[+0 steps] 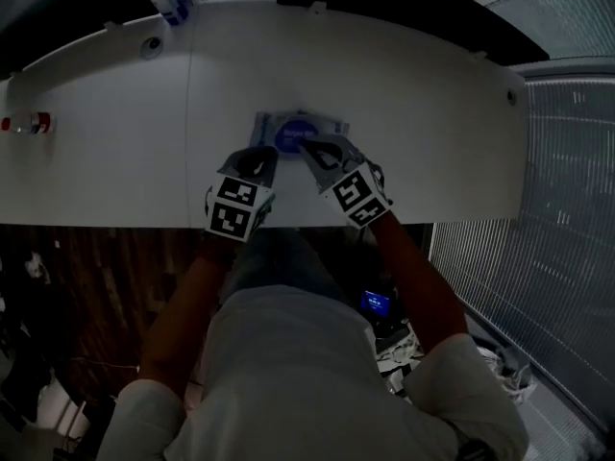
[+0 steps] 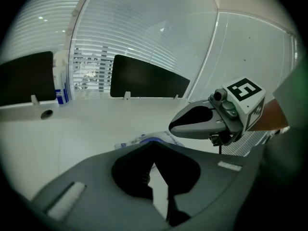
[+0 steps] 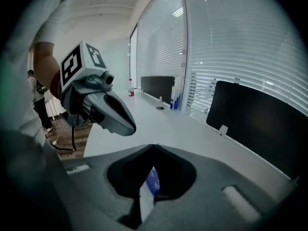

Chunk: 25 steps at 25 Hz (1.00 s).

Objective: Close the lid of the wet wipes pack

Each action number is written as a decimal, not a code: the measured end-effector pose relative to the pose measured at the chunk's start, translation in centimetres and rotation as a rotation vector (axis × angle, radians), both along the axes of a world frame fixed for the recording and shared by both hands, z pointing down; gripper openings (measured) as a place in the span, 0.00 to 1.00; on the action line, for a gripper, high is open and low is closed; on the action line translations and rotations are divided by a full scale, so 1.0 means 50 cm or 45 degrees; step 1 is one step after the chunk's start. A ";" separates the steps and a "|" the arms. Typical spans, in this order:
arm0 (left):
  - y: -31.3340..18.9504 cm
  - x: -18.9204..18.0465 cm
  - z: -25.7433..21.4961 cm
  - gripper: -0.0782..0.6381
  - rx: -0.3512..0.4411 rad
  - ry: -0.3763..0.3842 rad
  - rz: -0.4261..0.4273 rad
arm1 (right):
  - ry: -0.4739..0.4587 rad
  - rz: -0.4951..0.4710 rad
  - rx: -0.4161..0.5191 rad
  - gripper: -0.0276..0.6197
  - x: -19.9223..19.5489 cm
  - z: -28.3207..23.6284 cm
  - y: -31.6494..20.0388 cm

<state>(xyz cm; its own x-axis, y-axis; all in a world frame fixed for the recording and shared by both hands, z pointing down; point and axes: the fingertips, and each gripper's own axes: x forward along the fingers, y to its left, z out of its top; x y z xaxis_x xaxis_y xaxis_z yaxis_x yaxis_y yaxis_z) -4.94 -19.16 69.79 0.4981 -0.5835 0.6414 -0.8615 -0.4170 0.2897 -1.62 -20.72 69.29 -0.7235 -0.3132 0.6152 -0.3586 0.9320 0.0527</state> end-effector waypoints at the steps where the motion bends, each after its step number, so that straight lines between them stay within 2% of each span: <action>1: 0.011 0.011 -0.018 0.11 0.009 0.017 0.004 | -0.030 0.023 -0.017 0.05 0.002 -0.021 0.010; 3: 0.029 0.032 -0.063 0.11 0.046 0.034 0.016 | -0.090 0.066 -0.025 0.05 0.007 -0.067 0.026; 7: 0.047 0.056 -0.157 0.11 0.116 0.093 0.015 | -0.226 0.164 0.038 0.05 0.011 -0.177 0.039; 11: 0.055 0.058 -0.255 0.11 0.222 0.153 -0.025 | -0.387 0.277 0.123 0.05 0.015 -0.296 0.054; 15: 0.076 0.050 -0.335 0.11 0.341 0.205 -0.090 | -0.525 0.342 0.113 0.05 0.022 -0.391 0.091; 25: 0.128 0.061 -0.506 0.11 0.521 0.308 -0.100 | -0.706 0.425 0.155 0.05 0.048 -0.560 0.174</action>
